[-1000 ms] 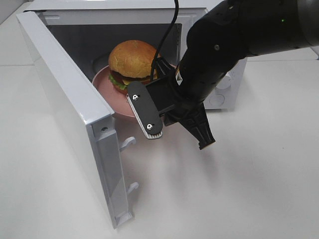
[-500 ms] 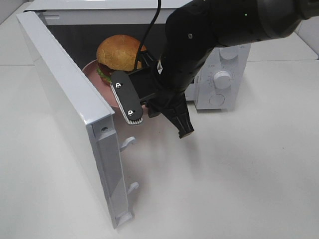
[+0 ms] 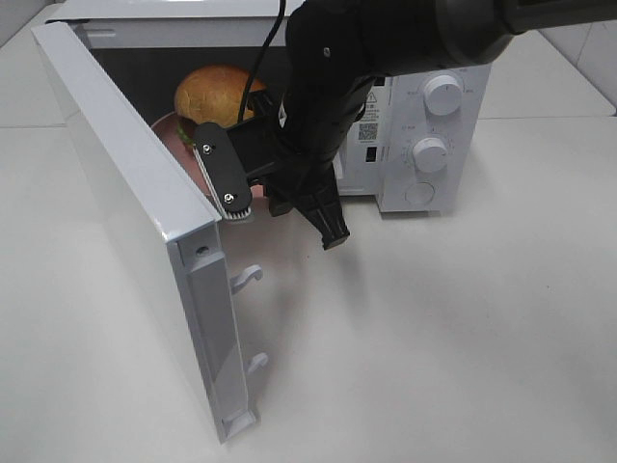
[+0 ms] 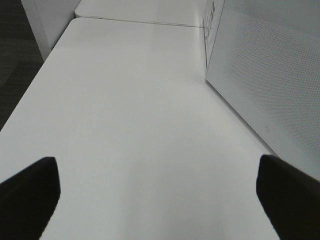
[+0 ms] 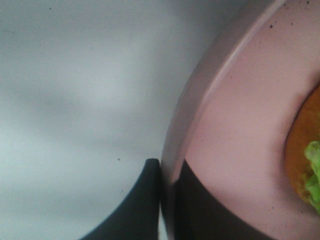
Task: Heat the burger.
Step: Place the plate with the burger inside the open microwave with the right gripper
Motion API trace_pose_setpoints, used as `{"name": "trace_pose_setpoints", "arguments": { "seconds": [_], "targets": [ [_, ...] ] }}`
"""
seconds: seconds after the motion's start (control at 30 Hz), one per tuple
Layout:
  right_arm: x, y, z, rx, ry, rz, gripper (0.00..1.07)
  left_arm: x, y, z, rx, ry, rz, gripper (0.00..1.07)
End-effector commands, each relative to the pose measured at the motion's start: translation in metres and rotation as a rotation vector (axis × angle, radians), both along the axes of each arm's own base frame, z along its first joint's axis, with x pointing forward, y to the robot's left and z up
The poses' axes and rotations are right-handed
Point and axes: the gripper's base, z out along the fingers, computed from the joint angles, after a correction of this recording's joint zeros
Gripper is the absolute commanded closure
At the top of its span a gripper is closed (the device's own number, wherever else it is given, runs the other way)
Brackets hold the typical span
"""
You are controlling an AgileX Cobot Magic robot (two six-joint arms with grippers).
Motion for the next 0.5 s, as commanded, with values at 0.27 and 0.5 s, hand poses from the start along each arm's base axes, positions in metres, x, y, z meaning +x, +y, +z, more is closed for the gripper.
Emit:
{"name": "trace_pose_setpoints", "arguments": {
  "seconds": [0.27, 0.5],
  "targets": [
    [0.025, 0.008, 0.011, 0.051, -0.049, -0.018, 1.07, -0.002, -0.001, 0.001, -0.004, -0.022, -0.011, 0.07],
    [0.032, 0.013, 0.003, 0.034, -0.029, -0.028, 1.07, -0.002, -0.001, 0.001, -0.004, -0.022, -0.011, 0.07]
  ]
}}
